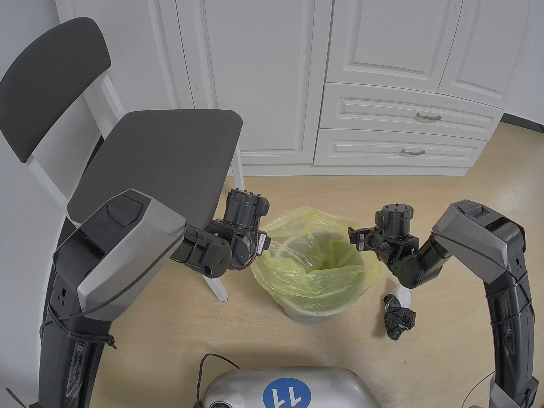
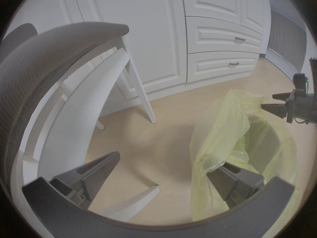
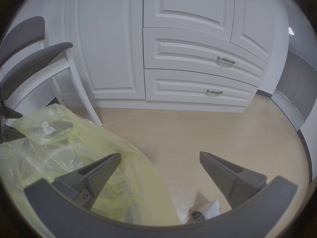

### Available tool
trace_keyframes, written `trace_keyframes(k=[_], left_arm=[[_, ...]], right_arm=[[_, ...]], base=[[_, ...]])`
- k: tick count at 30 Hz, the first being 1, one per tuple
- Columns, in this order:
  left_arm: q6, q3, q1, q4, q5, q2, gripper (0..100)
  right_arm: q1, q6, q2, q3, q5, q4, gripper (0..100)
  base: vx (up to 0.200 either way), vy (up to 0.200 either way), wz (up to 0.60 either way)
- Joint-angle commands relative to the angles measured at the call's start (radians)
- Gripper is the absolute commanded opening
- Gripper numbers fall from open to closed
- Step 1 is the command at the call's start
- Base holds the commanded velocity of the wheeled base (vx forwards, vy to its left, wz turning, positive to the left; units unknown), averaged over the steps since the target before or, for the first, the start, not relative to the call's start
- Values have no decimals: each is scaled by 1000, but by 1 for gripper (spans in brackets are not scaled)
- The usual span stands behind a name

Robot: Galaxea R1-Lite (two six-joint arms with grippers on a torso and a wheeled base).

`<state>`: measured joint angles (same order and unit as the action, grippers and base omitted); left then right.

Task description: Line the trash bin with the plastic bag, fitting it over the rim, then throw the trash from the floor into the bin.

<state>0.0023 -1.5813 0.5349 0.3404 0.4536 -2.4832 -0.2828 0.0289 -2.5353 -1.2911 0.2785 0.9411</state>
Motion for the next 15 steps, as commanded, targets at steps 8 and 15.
trace_keyframes(k=[8,15], left_arm=[[4,-11,-7,9,-7,17,100],[5,1,-7,-6,-52,60,100]], right_arm=[[16,0,1,-1,-16,-5,100],[16,19,63,56,-81,-44,100]], base=[[0,0,0],[0,0,0]])
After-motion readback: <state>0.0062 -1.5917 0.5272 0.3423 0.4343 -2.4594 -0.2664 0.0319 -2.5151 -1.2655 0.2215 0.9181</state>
